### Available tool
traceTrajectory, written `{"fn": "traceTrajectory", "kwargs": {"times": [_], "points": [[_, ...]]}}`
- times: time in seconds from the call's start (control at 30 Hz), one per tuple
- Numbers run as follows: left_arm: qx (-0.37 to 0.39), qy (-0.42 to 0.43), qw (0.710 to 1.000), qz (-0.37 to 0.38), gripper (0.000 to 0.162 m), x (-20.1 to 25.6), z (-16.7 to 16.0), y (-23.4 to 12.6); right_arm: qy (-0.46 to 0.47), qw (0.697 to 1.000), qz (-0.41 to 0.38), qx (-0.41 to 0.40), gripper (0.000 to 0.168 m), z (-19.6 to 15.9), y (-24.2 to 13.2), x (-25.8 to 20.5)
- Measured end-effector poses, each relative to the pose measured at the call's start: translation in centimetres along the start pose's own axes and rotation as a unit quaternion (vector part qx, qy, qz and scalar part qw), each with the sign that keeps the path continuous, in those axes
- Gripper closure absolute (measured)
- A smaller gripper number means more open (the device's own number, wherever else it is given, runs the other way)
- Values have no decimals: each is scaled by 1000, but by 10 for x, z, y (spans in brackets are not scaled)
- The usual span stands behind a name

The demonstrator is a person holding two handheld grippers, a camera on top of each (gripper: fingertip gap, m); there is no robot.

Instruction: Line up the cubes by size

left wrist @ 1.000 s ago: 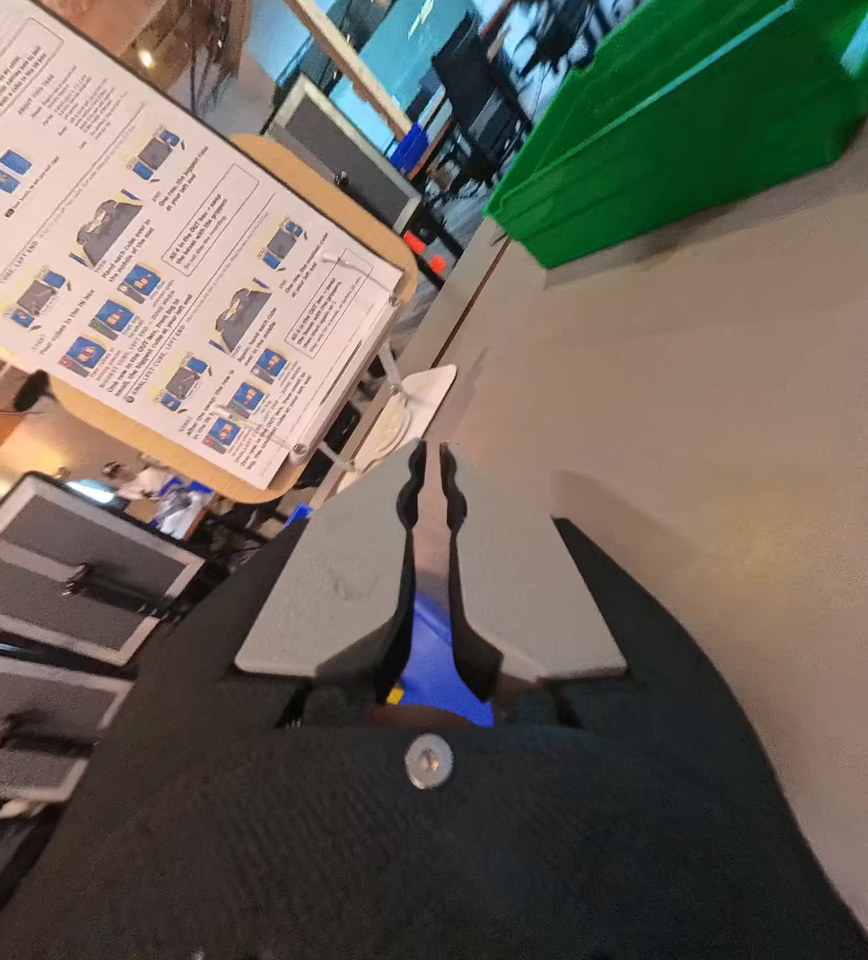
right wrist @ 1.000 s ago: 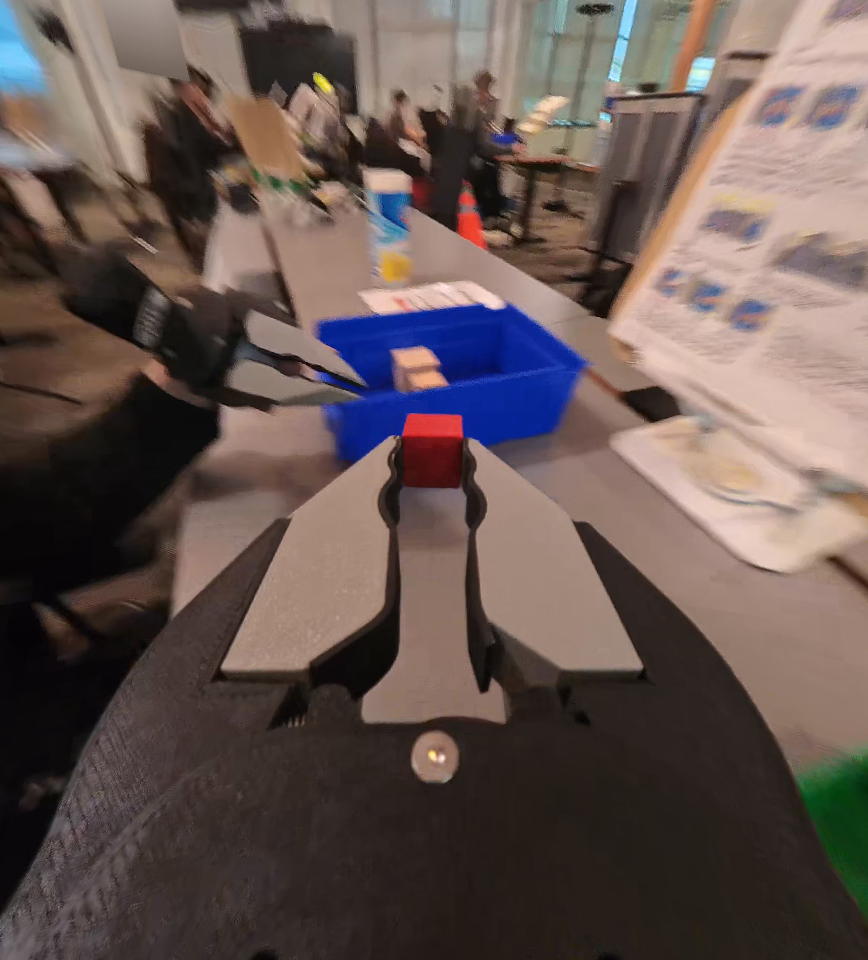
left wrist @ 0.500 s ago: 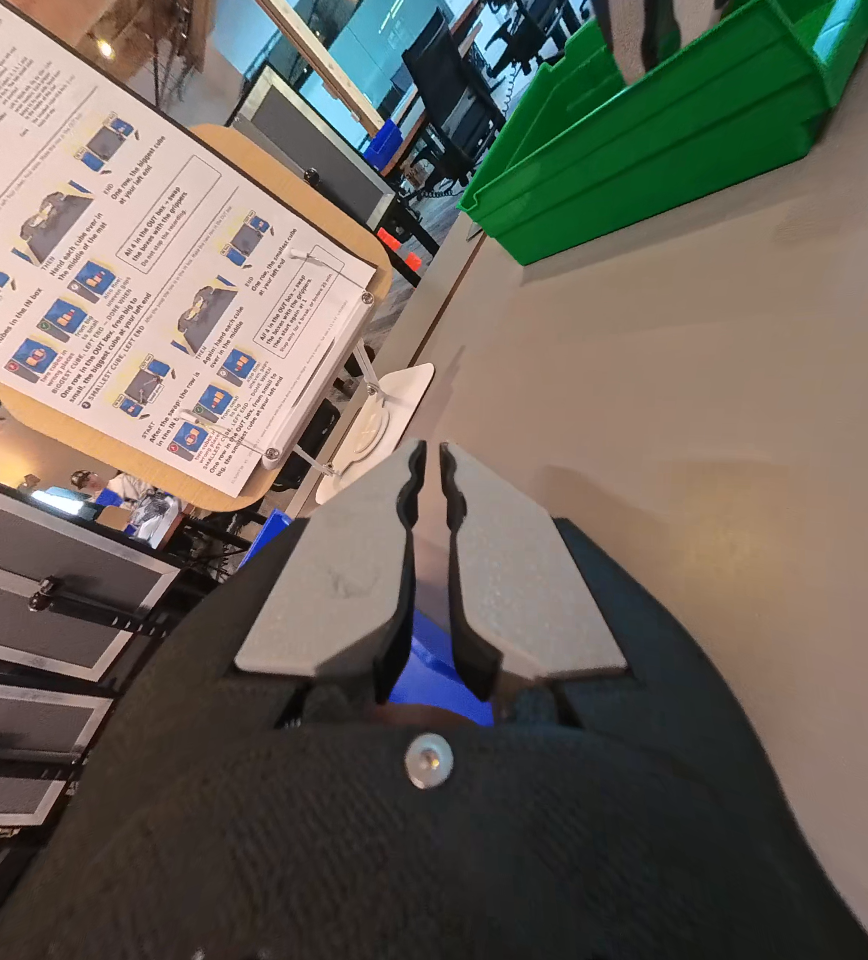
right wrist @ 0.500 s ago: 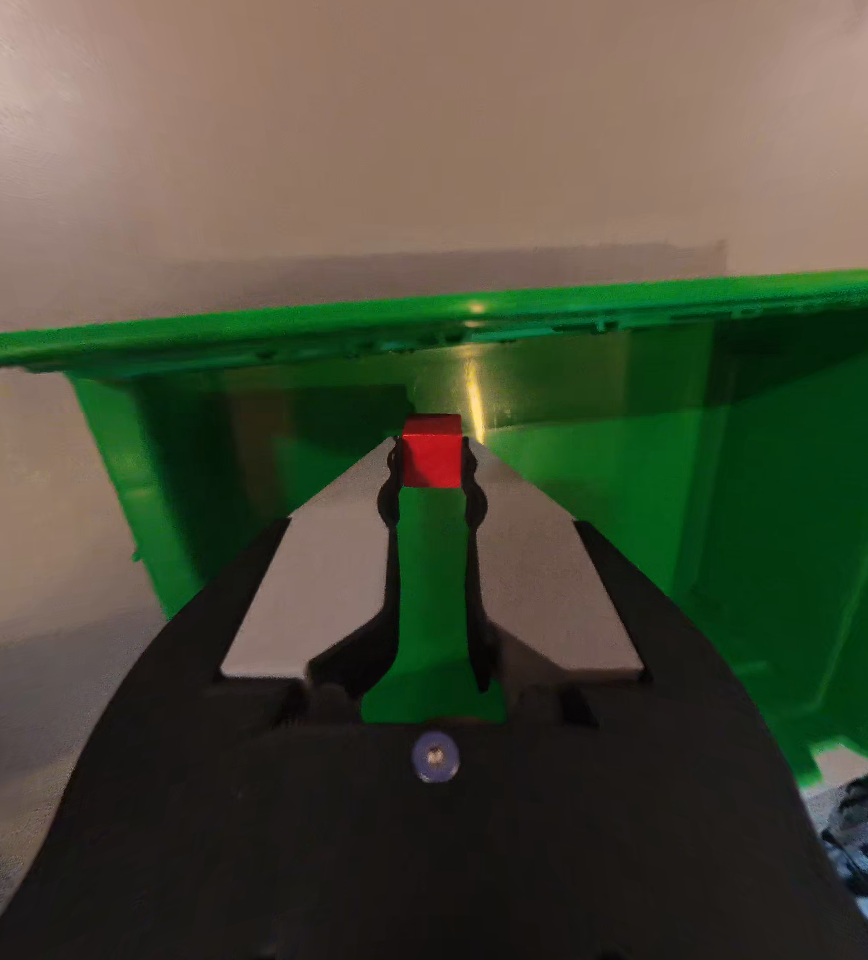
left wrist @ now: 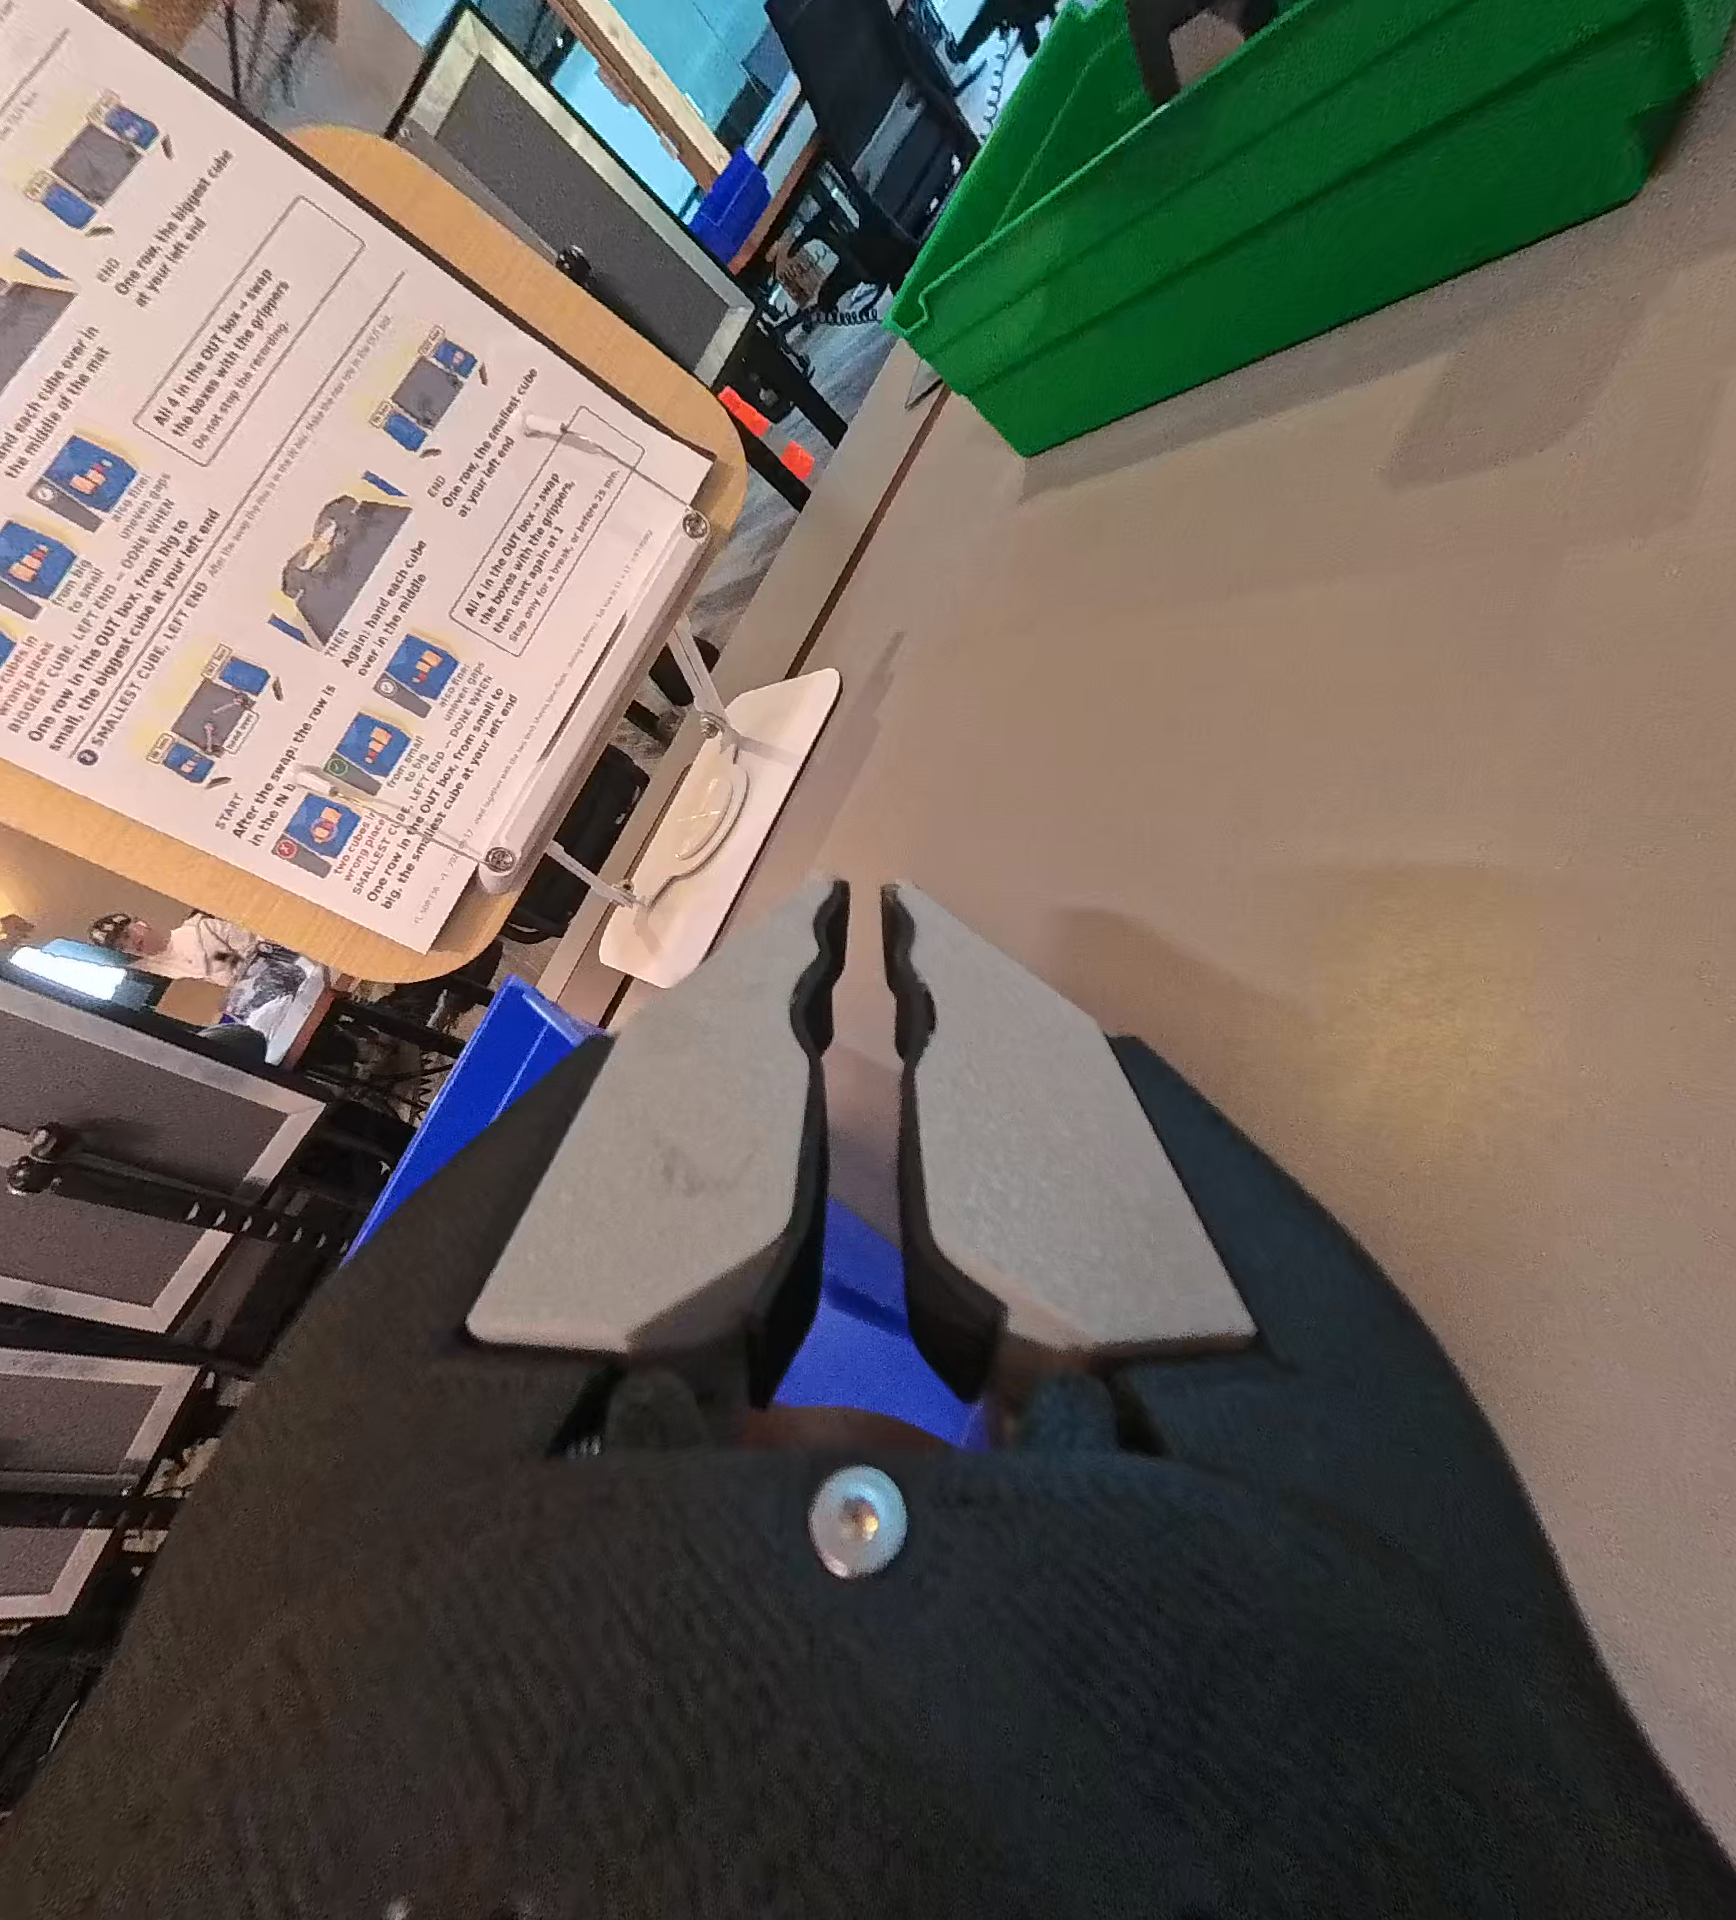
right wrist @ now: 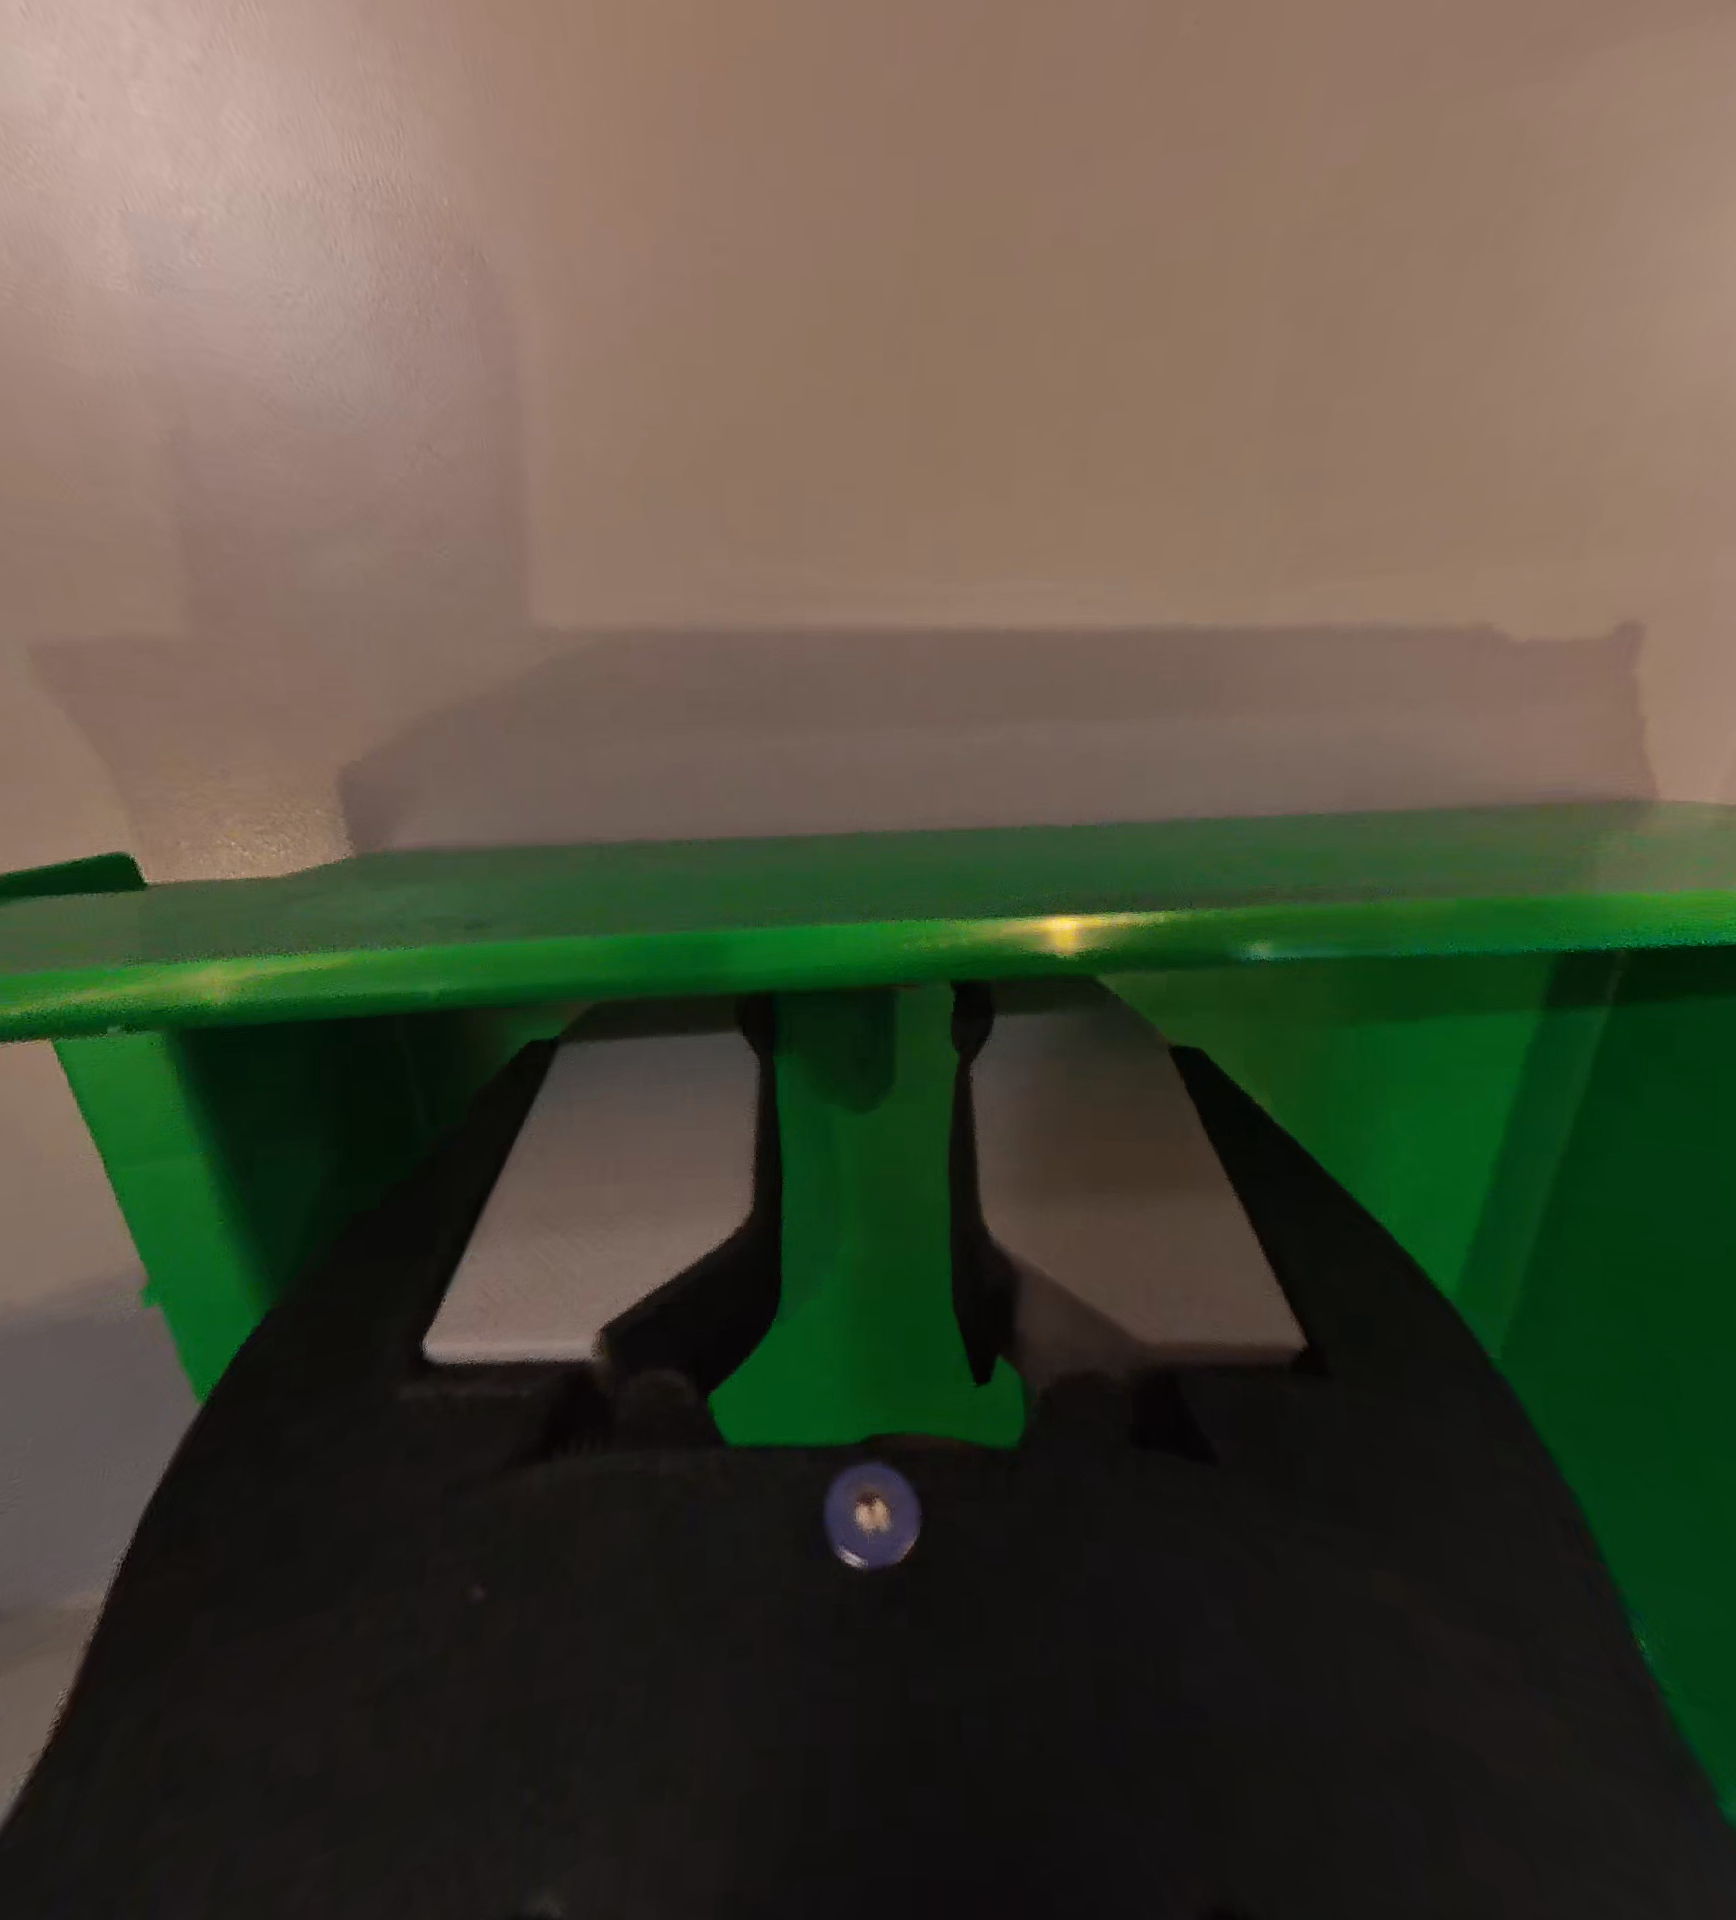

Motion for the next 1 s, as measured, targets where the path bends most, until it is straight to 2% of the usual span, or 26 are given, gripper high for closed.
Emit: {"fn": "traceTrajectory", "kwargs": {"times": [0.13,0.23,0.33,0.47,0.57,0.67,0.8,1.0], "points": [[2,-2,1000,-4,157,0,0,-2,37,999,-1,35,115,-1,-12,7],[10,-15,1000,-6,157,-3,0,-8,60,995,-13,79,112,-7,-36,9],[14,-27,1000,-4,157,-10,-3,-17,79,983,-61,157,112,-10,-76,5],[7,-58,998,10,157,-31,-16,-32,98,933,-127,321,118,7,-141,-25],[-32,-46,998,-3,157,-44,-37,-37,93,881,-121,448,117,32,-169,-70],[-77,-18,996,-29,146,-65,-53,-30,43,865,-81,493,113,55,-167,-117],[-141,32,974,-174,121,-73,-67,-5,-13,864,5,504,109,69,-148,-155],[-258,60,922,-283,123,-89,-105,46,15,855,58,515,107,58,-124,-157]]}}
Point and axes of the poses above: each gripper's, where its closed fingertips meet, y out along the fingers, z out of its top, x = y × z across the jaws, the point moved 6 cm from there along -y, back along the fingers, and after that the axes turned 8 degrees about -x, right-handed, at the moved point
